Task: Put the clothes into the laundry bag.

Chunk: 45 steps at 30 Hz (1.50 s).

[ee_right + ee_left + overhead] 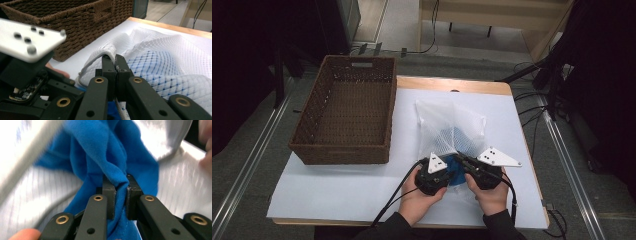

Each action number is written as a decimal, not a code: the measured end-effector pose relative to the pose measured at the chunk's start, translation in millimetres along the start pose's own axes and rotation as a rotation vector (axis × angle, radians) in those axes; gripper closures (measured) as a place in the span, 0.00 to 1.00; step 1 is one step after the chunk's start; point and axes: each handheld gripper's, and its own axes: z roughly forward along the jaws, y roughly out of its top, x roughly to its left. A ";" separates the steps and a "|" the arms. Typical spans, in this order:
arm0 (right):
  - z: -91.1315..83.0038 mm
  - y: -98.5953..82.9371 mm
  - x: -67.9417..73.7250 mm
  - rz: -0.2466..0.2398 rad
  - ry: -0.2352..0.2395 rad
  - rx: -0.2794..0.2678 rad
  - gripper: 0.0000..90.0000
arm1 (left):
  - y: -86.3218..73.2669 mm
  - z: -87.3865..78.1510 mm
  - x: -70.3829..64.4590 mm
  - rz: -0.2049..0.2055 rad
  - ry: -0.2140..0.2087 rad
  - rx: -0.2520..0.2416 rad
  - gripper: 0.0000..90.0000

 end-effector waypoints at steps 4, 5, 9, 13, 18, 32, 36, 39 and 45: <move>-4.3 3.0 1.2 0.004 0.002 -0.019 1.00 | 13.0 3.0 1.7 -0.034 0.059 -0.087 0.92; -5.5 3.9 1.4 0.005 0.001 -0.028 1.00 | 16.3 4.9 3.4 -0.047 0.078 -0.107 0.92; -8.1 5.4 1.9 0.008 0.003 -0.032 1.00 | 26.7 13.3 14.8 -0.083 0.195 -0.179 0.92; -5.3 2.4 -0.5 0.007 -0.005 -0.014 1.00 | 24.9 33.1 30.6 -0.112 0.201 -0.078 0.87; -4.0 -1.1 -5.9 0.019 -0.013 -0.001 1.00 | 17.6 16.6 27.3 -0.076 0.089 -0.090 0.51; -3.2 -0.7 -7.4 0.031 -0.024 -0.007 1.00 | -6.0 16.3 5.6 -0.028 0.224 0.079 0.56; -2.3 -1.3 -8.1 0.039 -0.020 -0.008 1.00 | 1.2 25.4 8.9 -0.091 0.161 0.094 0.90; -1.5 -1.7 -7.6 0.057 -0.024 -0.004 1.00 | 6.7 31.1 9.2 -0.144 0.120 0.060 0.96; -2.8 -1.6 -8.2 0.075 -0.033 -0.010 1.00 | 16.9 34.9 16.2 -0.217 0.157 -0.097 0.96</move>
